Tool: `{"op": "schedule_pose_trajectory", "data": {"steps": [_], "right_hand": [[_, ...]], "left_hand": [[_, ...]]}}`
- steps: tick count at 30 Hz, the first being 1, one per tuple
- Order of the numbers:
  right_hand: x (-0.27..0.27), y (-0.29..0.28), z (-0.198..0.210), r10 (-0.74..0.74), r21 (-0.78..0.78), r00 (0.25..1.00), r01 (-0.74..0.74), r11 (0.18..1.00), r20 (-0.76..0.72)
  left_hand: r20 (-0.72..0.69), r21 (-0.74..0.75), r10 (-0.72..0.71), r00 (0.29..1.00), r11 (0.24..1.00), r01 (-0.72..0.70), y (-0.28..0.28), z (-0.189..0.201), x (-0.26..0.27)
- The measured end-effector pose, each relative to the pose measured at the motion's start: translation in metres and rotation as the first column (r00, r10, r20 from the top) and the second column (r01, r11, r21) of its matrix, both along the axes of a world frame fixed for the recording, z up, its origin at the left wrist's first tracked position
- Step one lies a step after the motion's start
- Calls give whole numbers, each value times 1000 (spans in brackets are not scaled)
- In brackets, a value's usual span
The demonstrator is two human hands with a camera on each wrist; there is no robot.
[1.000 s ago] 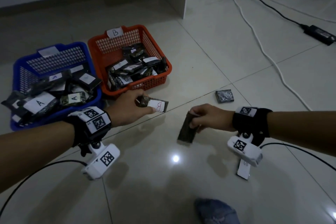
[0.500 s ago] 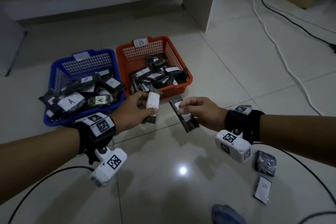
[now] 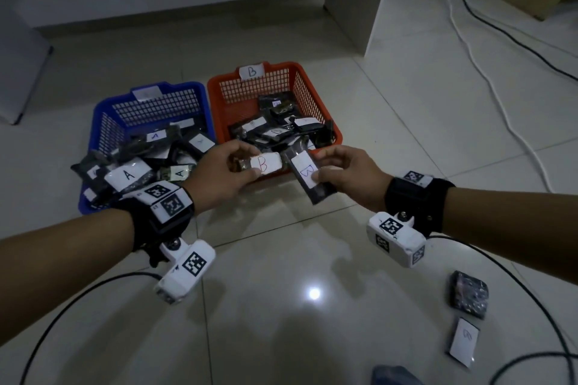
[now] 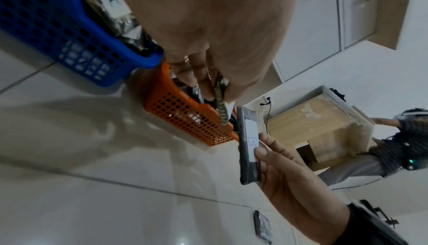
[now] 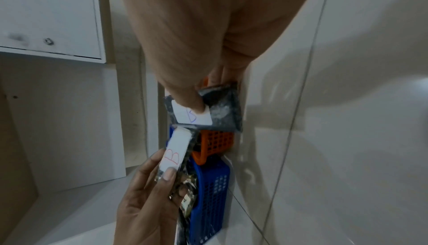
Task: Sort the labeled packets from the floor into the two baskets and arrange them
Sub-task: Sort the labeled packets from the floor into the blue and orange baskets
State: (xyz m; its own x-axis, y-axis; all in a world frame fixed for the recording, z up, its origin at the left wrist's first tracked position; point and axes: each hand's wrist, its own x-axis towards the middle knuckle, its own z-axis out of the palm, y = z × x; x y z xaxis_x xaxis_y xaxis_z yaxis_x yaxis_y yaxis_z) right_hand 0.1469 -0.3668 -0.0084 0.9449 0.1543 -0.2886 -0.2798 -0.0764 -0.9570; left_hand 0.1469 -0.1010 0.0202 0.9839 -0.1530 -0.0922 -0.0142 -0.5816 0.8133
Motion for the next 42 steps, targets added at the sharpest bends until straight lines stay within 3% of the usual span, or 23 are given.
{"op": "schedule_pose_trajectory", "data": {"steps": [5,8,11,13,15,22,27,30,32,34,36,37,42], "right_hand": [[49,-1,6,-245,-138,957,266,954,155],[78,4,8,-253,-224,939,305,926,232],[96,11,8,-66,-430,961,181,884,268],[99,14,10,141,-640,951,71,765,275],[100,15,8,252,-744,928,38,667,273],[96,-3,-5,240,-683,853,171,710,464],[63,-46,-13,236,-614,787,218,759,570],[39,-78,-23,184,-672,850,238,702,493],[29,-107,-29,137,-774,936,178,607,323],[19,-137,-31,166,-925,986,-71,374,-8],[5,-164,-31,179,-932,938,-326,159,-297],[-1,-174,-31,182,-918,919,-375,133,-349],[-15,-202,-40,149,-909,950,-307,283,-275]], "left_hand": [[127,86,20,992,996,-31,-4,-4,40],[184,180,39,982,981,-73,-8,-13,57],[232,427,19,973,896,-119,-12,-21,66],[260,563,-11,966,814,-143,-16,-22,69],[252,595,-29,967,793,-132,-20,-20,70],[268,506,2,963,851,-142,-20,-17,62],[316,491,-117,941,869,-57,-40,-13,45],[354,503,-236,905,864,28,-60,-13,34],[362,509,-325,874,854,106,-76,-13,27],[344,488,-388,855,852,191,-92,-13,18],[307,460,-437,846,846,270,-104,-14,6],[286,450,-466,837,837,311,-108,-16,0],[142,440,-563,814,773,457,-117,-26,-20]]}}
